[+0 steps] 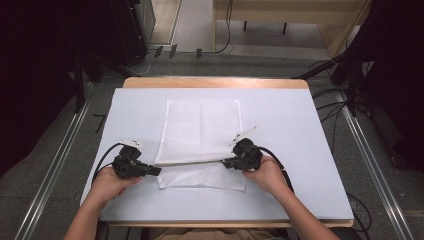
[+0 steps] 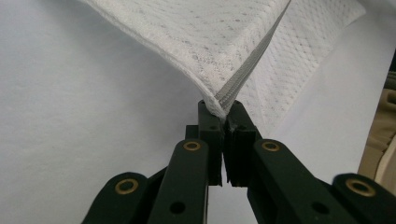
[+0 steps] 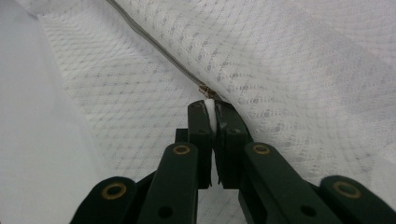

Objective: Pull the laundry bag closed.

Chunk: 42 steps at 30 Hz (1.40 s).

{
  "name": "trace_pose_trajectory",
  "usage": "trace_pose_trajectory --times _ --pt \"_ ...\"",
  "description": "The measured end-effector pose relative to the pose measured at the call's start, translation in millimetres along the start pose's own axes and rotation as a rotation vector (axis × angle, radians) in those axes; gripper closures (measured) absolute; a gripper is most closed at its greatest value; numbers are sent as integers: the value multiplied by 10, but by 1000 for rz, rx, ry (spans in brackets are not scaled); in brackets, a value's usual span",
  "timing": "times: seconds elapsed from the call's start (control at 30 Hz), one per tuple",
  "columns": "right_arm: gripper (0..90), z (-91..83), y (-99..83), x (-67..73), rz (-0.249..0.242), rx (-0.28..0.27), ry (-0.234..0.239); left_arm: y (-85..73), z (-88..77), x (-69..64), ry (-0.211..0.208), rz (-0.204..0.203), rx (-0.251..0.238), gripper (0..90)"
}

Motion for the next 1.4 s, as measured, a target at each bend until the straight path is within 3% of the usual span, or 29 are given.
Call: trace_pose_trajectory --times 0.37,0.9,1.4 --pt "879 -39 -71 -59 18 11 -10 -14 -4 19 4 -8 1 879" --pt "880 -248 -234 -168 49 11 -38 -19 -27 38 -8 -15 -8 879" --pt "871 -268 -250 -99 45 11 -24 -35 -20 54 -9 -17 -11 849"
Point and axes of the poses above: each handheld gripper's, and its own axes: z roughly forward along the jaws, y roughly out of its top, x roughly to its left, the point moved 2 cm from there along z, roughly forward along the jaws, and after that the axes turned 13 degrees about y, right-handed, at the moved point
